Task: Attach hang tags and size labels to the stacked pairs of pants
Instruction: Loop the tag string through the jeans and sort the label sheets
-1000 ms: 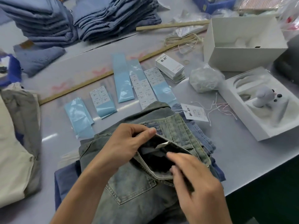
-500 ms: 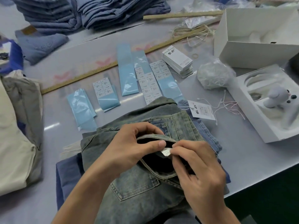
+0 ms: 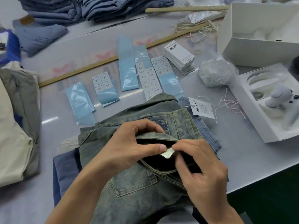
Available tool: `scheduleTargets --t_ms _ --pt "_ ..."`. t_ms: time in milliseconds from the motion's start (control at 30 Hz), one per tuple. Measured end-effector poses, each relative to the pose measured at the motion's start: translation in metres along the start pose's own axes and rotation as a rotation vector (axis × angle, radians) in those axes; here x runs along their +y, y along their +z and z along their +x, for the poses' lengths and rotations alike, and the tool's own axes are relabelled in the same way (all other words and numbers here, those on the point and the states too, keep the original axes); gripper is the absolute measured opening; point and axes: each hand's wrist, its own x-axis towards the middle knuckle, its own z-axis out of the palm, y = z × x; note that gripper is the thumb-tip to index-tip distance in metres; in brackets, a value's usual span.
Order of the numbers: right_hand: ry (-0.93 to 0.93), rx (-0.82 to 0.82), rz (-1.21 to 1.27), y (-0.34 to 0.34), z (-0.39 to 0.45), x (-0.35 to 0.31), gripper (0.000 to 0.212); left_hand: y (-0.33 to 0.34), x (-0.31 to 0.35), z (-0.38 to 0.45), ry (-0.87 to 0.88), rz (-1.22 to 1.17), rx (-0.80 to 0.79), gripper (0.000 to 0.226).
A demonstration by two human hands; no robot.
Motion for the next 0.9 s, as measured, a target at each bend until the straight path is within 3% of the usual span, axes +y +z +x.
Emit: scheduleTargets --t_ms 267,600,900 --pt "-0.021 0.006 0.111 -0.005 -0.008 0.007 0.003 -0.003 -0.001 -0.004 0.03 0.059 -0.048 0.039" --pt "-0.211 0.121 -0.045 0.001 -0.025 0.015 0.006 -0.006 -0.006 -0.006 0.04 0.062 -0.033 0.037" --pt "-0.144 0.16 0.018 0.001 -0.021 0.009 0.008 -0.007 -0.015 -0.004 0.1 0.045 -0.04 0.042"
